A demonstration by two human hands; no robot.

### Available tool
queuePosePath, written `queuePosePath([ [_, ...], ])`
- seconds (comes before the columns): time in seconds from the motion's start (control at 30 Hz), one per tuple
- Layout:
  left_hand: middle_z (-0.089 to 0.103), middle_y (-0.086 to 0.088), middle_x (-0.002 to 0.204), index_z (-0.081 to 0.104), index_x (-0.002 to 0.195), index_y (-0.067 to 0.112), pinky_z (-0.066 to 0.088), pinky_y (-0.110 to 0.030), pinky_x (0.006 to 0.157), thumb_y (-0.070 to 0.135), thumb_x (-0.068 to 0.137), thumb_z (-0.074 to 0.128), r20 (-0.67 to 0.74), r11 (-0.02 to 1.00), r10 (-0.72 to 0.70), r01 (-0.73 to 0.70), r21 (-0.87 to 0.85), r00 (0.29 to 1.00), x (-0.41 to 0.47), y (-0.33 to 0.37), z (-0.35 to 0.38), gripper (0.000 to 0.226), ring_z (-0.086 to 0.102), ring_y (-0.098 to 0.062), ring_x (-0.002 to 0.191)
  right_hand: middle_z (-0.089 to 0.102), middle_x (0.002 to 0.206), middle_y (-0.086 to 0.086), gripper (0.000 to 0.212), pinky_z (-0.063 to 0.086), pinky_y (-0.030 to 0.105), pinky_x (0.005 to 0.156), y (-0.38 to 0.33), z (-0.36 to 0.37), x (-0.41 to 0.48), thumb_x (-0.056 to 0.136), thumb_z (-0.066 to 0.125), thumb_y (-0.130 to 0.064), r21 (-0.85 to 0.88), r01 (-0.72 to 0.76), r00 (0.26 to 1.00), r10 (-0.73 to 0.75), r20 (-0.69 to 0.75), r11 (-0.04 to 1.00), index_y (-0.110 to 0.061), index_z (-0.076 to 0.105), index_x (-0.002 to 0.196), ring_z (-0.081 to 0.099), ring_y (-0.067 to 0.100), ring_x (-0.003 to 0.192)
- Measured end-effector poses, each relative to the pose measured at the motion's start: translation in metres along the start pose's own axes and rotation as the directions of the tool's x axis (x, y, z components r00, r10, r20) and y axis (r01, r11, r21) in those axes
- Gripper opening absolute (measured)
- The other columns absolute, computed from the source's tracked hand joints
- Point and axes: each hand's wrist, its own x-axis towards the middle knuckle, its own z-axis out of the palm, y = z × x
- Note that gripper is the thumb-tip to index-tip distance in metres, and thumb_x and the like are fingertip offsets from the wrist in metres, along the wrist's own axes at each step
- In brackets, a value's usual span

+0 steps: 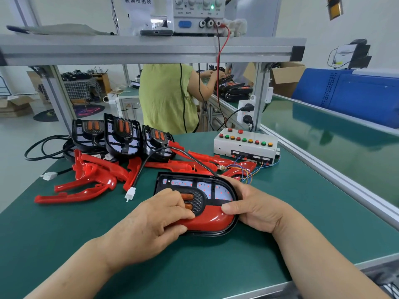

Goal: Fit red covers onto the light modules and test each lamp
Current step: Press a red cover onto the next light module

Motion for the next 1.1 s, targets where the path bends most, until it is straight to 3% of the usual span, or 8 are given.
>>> queuePosePath([
  [0.07, 0.058, 0.006, 0.093, 0.073, 0.108, 0.013, 0.051, -0.032, 0.086, 0.017, 0.087, 0.069, -0.004, 1.0, -0.01, 0.01, -0.005, 1.0, 0.0, 0.0, 0.0, 0.022, 0.055, -0.011, 0.091, 0.06, 0.139, 0.016, 0.109, 0.05, 0.042, 0.105, 0.0, 0.001, 0.0, 0.046, 0.099, -0.014, -0.002, 0.0, 1.0, 0.0, -0.015, 1.0, -0.014, 0.049, 0.143, 0.057, 0.033, 0.129],
  [0.23, 0.058, 0.006, 0.093, 0.074, 0.106, 0.014, 0.047, -0.025, 0.083, 0.017, 0.086, 0.069, -0.004, 1.0, -0.022, 0.022, 0.006, 1.0, 0.0, 0.002, -0.001, 0.021, 0.054, -0.01, 0.089, 0.061, 0.137, 0.016, 0.11, 0.051, 0.042, 0.103, 0.001, 0.003, 0.0, 0.042, 0.1, -0.012, 0.0, 0.016, 0.999, -0.016, -0.042, 1.0, -0.013, 0.051, 0.141, 0.06, 0.032, 0.125],
  [0.43, 0.056, 0.01, 0.095, 0.074, 0.11, 0.015, 0.037, -0.014, 0.09, 0.026, 0.091, 0.064, 0.0, 1.0, -0.029, 0.029, 0.011, 1.0, -0.002, -0.001, 0.003, 0.024, 0.049, -0.004, 0.088, 0.061, 0.137, 0.016, 0.105, 0.053, 0.04, 0.1, 0.0, 0.003, -0.002, 0.048, 0.097, -0.009, 0.018, 0.006, 1.0, -0.005, -0.015, 1.0, -0.015, 0.05, 0.141, 0.06, 0.031, 0.124],
  [0.67, 0.057, 0.007, 0.095, 0.073, 0.11, 0.015, 0.034, -0.016, 0.092, 0.027, 0.093, 0.059, -0.022, 0.999, -0.016, 0.016, 0.032, 1.0, -0.004, -0.006, 0.011, 0.026, 0.051, -0.01, 0.088, 0.06, 0.139, 0.014, 0.076, 0.053, 0.038, 0.098, 0.002, 0.001, -0.002, 0.075, 0.062, 0.011, -0.003, 0.009, 1.0, -0.009, -0.019, 1.0, -0.016, 0.046, 0.144, 0.06, 0.028, 0.124],
  [0.77, 0.057, 0.007, 0.095, 0.073, 0.11, 0.015, 0.038, -0.021, 0.089, 0.027, 0.093, 0.059, -0.04, 0.999, -0.001, 0.003, 0.054, 0.999, -0.004, -0.008, 0.013, 0.026, 0.051, -0.01, 0.087, 0.061, 0.137, 0.012, 0.078, 0.054, 0.036, 0.095, 0.002, 0.002, -0.001, 0.071, 0.075, 0.006, 0.008, 0.011, 1.0, -0.011, -0.007, 1.0, -0.018, 0.049, 0.142, 0.062, 0.026, 0.122],
  [0.9, 0.056, 0.007, 0.095, 0.073, 0.11, 0.014, 0.046, -0.032, 0.084, 0.026, 0.092, 0.058, -0.06, 0.998, -0.01, 0.014, 0.069, 0.998, -0.004, -0.008, 0.014, 0.026, 0.054, -0.013, 0.089, 0.063, 0.135, 0.012, 0.081, 0.053, 0.037, 0.097, 0.0, 0.005, -0.002, 0.06, 0.094, -0.019, 0.02, 0.011, 1.0, -0.011, 0.024, 1.0, -0.019, 0.06, 0.134, 0.061, 0.027, 0.122],
  [0.97, 0.056, 0.007, 0.096, 0.073, 0.11, 0.014, 0.046, -0.034, 0.084, 0.025, 0.092, 0.058, -0.057, 0.998, -0.014, 0.018, 0.062, 0.998, -0.004, -0.008, 0.014, 0.026, 0.055, -0.015, 0.09, 0.06, 0.139, 0.015, 0.092, 0.052, 0.04, 0.101, 0.0, 0.004, -0.002, 0.058, 0.091, -0.008, -0.015, 0.012, 1.0, -0.012, 0.011, 1.0, -0.016, 0.051, 0.14, 0.058, 0.031, 0.127],
  [1.1, 0.056, 0.005, 0.095, 0.073, 0.11, 0.013, 0.046, -0.034, 0.086, 0.014, 0.088, 0.068, -0.077, 0.998, -0.018, 0.022, 0.052, 0.997, -0.004, -0.009, 0.016, 0.023, 0.056, -0.016, 0.091, 0.064, 0.133, 0.012, 0.078, 0.054, 0.036, 0.095, 0.001, 0.008, -0.002, 0.067, 0.072, 0.014, -0.108, 0.047, 0.998, -0.051, -0.03, 0.993, -0.016, 0.052, 0.137, 0.062, 0.027, 0.122],
])
